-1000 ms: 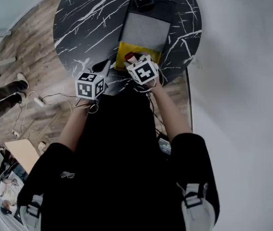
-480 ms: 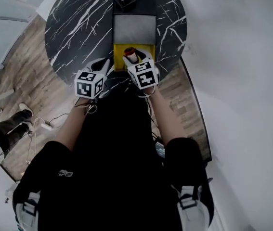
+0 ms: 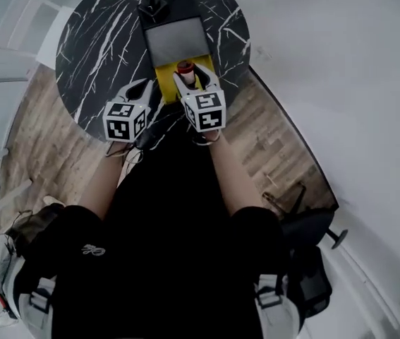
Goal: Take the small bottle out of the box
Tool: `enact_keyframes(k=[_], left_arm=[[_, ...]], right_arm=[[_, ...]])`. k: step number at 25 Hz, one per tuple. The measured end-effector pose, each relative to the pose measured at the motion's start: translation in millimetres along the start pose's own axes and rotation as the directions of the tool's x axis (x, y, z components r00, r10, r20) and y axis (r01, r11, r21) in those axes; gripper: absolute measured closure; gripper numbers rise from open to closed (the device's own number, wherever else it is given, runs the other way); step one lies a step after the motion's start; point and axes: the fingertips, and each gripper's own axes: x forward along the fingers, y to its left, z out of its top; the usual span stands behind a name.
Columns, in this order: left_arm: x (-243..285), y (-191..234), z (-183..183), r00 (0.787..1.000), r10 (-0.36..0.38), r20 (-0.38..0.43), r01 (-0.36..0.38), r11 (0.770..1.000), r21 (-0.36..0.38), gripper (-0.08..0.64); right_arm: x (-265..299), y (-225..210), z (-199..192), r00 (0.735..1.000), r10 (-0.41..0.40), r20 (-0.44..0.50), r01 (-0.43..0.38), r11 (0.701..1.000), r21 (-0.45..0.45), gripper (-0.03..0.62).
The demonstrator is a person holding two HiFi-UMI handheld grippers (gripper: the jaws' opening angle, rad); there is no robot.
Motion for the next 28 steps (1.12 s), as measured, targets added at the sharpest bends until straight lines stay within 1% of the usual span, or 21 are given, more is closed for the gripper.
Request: enact_keyframes(k=[3, 8, 11, 15, 17, 20, 25, 28], left_arm=[[-3.5, -6.3, 14.5, 0.999, -0.018, 0.043, 0.016, 0.999, 0.030, 0.561], [-8.7, -16.6, 31.8, 0.995, -0.013, 0.100, 0.008, 0.999, 0.054, 0.561], [-15.4, -23.3, 40.2, 0.992, 0.011, 0.129, -0.020, 0.997, 0.071, 0.561], [-29.6, -37.1, 50.6, 0.981, 0.056, 0.185, -0.069, 0.995, 0.067, 0.561], [-37.9, -46.2, 58.4, 0.971, 0.083, 0.226, -0.099, 0.993, 0.061, 0.561], [-53.1, -64.1, 70.2, 0.950, 0.117, 0.291, -0.138, 0.989, 0.051, 0.561], [-74.2, -94.2, 87.5, 0.918, 0.158, 0.365, -0.183, 0.983, 0.033, 0.561], [-89.1, -110.5, 100.7, 0.893, 0.180, 0.411, -0.212, 0.977, 0.033, 0.561]], right_arm=[[-13.5, 2.1, 15.3, 0.996, -0.052, 0.068, 0.051, 0.999, 0.012, 0.382], [-35.0, 0.3, 34.5, 0.989, -0.076, 0.130, 0.075, 0.997, 0.013, 0.382], [-50.0, -4.6, 47.5, 0.983, -0.072, 0.170, 0.070, 0.997, 0.017, 0.382], [-74.5, -4.1, 69.9, 0.969, -0.031, 0.246, 0.032, 0.999, 0.003, 0.382], [-87.7, -3.9, 80.6, 0.960, -0.006, 0.279, 0.009, 1.000, -0.008, 0.382], [-110.2, -1.0, 97.0, 0.943, 0.035, 0.330, -0.024, 0.999, -0.037, 0.383], [-147.3, 5.8, 126.8, 0.908, 0.106, 0.406, -0.068, 0.992, -0.108, 0.382], [-167.8, 8.6, 141.9, 0.885, 0.143, 0.442, -0.088, 0.986, -0.142, 0.382]])
